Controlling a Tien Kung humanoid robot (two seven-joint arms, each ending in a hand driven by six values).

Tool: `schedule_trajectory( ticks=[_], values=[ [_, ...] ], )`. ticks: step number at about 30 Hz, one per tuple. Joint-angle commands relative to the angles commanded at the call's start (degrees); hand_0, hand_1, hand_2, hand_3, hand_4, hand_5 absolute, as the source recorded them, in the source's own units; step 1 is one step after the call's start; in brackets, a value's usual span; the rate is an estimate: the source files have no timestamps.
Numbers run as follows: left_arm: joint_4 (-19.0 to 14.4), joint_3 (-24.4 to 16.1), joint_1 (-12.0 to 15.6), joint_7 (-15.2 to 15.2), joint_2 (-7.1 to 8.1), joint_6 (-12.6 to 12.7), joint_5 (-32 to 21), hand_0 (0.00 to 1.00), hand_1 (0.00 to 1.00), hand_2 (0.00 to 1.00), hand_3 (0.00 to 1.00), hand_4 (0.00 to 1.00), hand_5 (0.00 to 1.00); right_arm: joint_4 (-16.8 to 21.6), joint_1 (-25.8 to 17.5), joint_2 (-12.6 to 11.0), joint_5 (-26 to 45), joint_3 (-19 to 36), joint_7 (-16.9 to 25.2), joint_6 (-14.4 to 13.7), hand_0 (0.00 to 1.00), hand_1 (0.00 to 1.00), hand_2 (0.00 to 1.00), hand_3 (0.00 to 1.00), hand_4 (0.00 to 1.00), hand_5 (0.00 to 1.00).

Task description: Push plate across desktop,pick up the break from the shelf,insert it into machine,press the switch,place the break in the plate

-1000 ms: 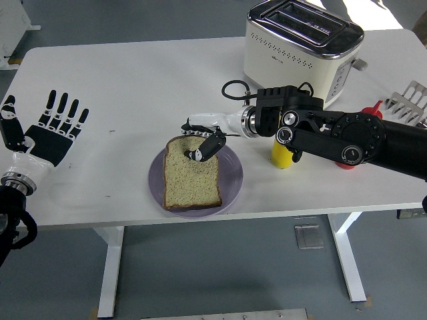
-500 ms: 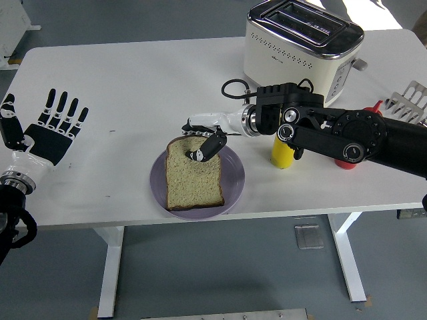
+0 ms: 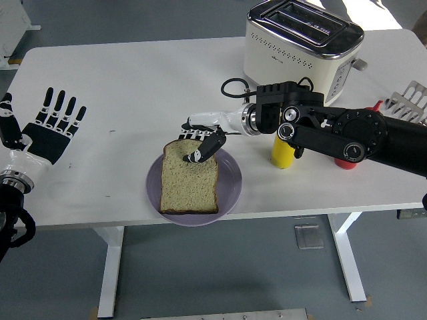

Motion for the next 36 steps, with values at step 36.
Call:
schedule_trajectory(
  ticks=[36],
  values=[
    [-6.21, -1.99, 1.18, 0.01, -0.47, 0.57, -1.29, 0.809, 0.74, 0.696, 0.702, 0.797, 0.998, 19.78, -12.93, -14.36, -3.39, 29.2, -1.73, 0.31, 0.646, 0.657, 0.656, 0.631, 0.632, 0.233]
  ],
)
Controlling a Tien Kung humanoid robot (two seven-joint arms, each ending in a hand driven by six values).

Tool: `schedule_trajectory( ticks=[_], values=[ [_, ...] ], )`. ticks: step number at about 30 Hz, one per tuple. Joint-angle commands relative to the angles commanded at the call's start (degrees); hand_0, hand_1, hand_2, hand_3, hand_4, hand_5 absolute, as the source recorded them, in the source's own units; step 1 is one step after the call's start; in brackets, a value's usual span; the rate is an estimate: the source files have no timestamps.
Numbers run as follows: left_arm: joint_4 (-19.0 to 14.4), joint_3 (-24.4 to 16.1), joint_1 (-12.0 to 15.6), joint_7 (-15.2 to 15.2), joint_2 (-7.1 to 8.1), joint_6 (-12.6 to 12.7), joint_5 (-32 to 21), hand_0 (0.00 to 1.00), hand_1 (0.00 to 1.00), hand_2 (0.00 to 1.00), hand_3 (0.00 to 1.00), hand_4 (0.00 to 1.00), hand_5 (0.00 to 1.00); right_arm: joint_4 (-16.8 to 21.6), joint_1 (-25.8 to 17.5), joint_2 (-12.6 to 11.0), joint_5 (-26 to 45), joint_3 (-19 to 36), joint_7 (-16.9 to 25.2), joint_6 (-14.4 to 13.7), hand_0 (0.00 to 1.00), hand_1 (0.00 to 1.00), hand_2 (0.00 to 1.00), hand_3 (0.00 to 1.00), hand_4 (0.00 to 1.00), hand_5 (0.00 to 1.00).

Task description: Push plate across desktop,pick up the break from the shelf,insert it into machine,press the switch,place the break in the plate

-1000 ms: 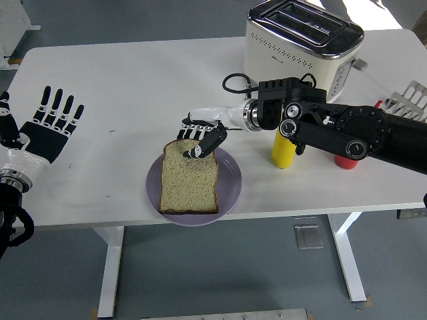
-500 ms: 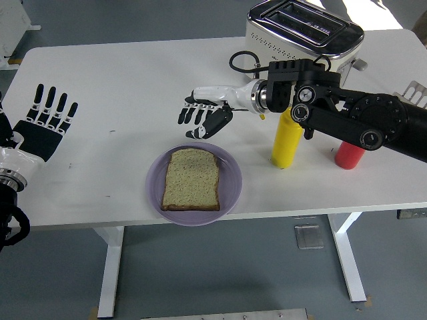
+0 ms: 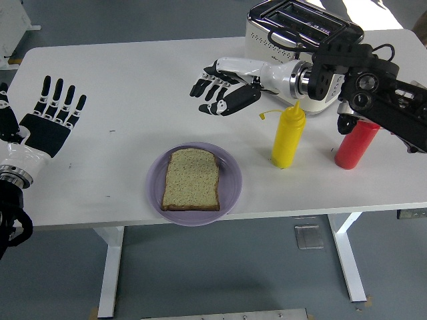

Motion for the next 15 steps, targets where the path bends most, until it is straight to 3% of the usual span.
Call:
schedule_trajectory(
  ticks=[6, 15],
  values=[
    [-1.92, -0.24, 0.3, -0.06, -0.05, 0.28, -0.54, 0.809, 0.74, 0.695, 0.7, 0.799, 0.998, 6.18, -4.63, -2.42, 6.66, 9.71, 2.06, -5.74, 0.644, 0.645, 0.637, 0.609, 0.634, 0.234],
    [-3.71, -0.05, 0.47, 0.03, -0.09, 0.65, -1.41, 0.809, 0.74, 0.695, 0.701, 0.798, 0.998, 8.75, -12.13, -5.1, 13.9, 22.45, 4.09, -11.07, 0.643, 0.643, 0.634, 0.605, 0.63, 0.226]
  ],
)
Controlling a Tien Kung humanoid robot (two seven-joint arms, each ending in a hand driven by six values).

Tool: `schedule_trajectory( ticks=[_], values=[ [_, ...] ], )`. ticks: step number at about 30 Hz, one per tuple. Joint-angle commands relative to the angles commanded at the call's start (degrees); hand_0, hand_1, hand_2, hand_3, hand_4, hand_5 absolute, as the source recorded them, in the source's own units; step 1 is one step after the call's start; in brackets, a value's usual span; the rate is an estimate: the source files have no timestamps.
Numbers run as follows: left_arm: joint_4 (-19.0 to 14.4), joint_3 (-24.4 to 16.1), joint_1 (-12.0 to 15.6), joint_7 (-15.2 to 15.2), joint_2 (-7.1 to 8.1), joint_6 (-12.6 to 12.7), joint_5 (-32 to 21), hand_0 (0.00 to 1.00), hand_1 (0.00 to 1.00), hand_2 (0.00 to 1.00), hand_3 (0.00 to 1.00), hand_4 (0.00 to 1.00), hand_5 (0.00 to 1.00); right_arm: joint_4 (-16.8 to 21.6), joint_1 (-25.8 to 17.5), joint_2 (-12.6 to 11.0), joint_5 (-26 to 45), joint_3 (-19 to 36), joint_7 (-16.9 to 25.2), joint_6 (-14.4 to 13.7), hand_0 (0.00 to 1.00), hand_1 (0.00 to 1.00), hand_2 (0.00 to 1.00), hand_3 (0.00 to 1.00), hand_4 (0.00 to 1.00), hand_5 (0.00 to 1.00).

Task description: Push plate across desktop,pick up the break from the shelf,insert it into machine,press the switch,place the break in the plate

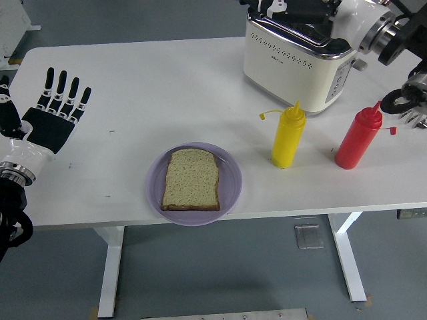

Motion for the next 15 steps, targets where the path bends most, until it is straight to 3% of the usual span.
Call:
schedule_trajectory(
  ticks=[7, 8, 13, 14, 15],
  values=[
    [-1.82, 0.13, -0.22, 0.35, -0.25, 0.3, -1.44, 0.809, 0.739, 0.695, 0.7, 0.797, 0.998, -0.05, -8.31, 0.68, 9.26, 6.76, 2.39, -4.61, 0.678, 0.664, 0.644, 0.613, 0.631, 0.231],
    [-1.95, 0.13, -0.28, 0.42, -0.29, 0.31, -1.64, 0.807, 0.74, 0.695, 0.7, 0.797, 0.998, -0.1, -9.4, 0.83, 10.56, 7.32, 2.58, -5.04, 0.749, 0.703, 0.667, 0.633, 0.631, 0.24],
    [-2.93, 0.14, -0.99, 0.88, -0.62, 0.41, -2.89, 0.807, 0.74, 0.695, 0.7, 0.797, 0.998, 0.18, -15.26, 2.09, 18.48, 11.83, 4.92, -7.1, 0.749, 0.703, 0.667, 0.633, 0.631, 0.24],
    [-3.11, 0.15, -1.17, 0.97, -0.69, 0.41, -3.15, 0.807, 0.74, 0.695, 0.7, 0.794, 0.998, 0.27, -16.25, 2.31, 19.8, 12.65, 5.2, -7.35, 0.809, 0.75, 0.726, 0.698, 0.706, 0.462],
    [-3.33, 0.18, -1.41, 1.09, -0.8, 0.41, -3.49, 0.807, 0.74, 0.695, 0.7, 0.794, 0.998, 0.39, -17.43, 2.62, 21.47, 13.65, 5.48, -7.61, 0.809, 0.75, 0.726, 0.698, 0.706, 0.462]
  ],
)
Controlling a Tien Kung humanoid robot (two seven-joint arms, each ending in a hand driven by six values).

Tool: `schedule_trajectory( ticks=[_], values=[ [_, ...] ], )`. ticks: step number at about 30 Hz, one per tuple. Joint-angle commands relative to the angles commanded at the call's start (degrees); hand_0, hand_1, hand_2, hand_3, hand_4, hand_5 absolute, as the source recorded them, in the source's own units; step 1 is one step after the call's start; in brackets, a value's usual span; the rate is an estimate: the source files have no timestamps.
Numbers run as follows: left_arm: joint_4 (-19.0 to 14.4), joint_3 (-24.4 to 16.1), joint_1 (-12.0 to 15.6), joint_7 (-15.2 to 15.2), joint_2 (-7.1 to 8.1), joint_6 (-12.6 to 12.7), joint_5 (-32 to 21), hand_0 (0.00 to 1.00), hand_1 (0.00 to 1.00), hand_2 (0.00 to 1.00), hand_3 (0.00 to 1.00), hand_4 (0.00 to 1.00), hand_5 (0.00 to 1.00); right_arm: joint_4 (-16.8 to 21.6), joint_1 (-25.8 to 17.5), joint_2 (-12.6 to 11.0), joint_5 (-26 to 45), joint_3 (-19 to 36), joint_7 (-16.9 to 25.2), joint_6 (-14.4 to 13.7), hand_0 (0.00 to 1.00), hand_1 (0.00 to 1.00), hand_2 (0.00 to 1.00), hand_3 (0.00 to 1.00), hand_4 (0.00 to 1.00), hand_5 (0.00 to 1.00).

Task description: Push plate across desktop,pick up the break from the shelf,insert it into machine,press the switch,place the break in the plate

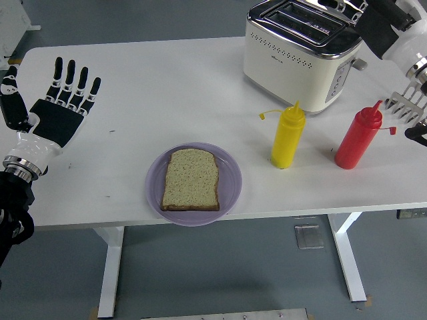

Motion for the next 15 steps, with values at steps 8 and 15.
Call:
schedule_trajectory(
  ticks=[8, 15],
  values=[
    [-1.32, 0.69, -1.7, 0.79, -0.96, -0.05, -2.56, 0.807, 0.74, 0.695, 0.702, 0.792, 0.998, 1.04, -7.58, 1.96, 7.72, 5.82, 1.16, -0.96, 0.828, 0.769, 0.752, 0.724, 0.73, 0.522],
    [-2.52, 0.24, -1.73, 1.5, -1.41, -0.29, -4.19, 0.807, 0.74, 0.697, 0.703, 0.792, 0.998, 2.08, -11.37, 3.0, 9.97, 8.49, 0.37, -1.3, 0.84, 0.783, 0.774, 0.743, 0.752, 0.575]
  ],
)
